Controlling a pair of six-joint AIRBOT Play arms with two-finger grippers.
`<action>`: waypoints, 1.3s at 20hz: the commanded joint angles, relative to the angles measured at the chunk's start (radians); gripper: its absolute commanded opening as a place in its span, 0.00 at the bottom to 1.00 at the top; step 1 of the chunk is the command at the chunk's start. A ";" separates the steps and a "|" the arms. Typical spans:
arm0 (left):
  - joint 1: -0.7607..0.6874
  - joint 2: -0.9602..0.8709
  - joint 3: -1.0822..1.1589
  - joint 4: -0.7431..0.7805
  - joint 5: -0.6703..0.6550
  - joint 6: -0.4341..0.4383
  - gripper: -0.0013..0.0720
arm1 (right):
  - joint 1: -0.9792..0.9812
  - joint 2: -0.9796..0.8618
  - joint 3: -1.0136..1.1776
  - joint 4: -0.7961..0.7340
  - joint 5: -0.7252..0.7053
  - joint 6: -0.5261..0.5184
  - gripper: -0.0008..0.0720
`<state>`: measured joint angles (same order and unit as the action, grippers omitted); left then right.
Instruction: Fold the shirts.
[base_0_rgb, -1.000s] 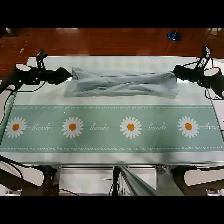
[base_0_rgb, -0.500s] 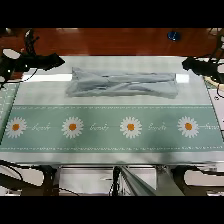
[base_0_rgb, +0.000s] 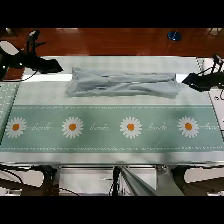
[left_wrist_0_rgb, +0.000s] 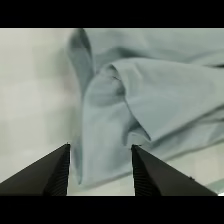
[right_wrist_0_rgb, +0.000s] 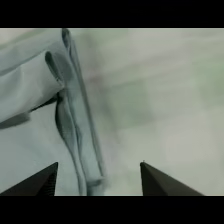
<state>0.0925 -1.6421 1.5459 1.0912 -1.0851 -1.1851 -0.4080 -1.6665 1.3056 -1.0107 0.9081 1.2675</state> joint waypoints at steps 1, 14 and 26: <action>-0.043 0.003 0.001 0.017 -0.051 -0.009 0.64 | -0.015 -0.089 0.006 0.225 0.050 -0.061 0.80; -0.143 0.003 0.001 0.007 -0.053 -0.010 0.64 | 0.124 -0.130 0.006 0.629 0.105 -0.249 0.05; -0.437 -0.127 0.001 -0.532 0.079 -0.092 0.05 | 0.086 0.460 0.006 -0.101 0.397 0.033 0.05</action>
<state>-0.2413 -1.7180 1.5463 0.6674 -1.0458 -1.2343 -0.3191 -1.3212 1.3117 -0.8856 1.2152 1.2407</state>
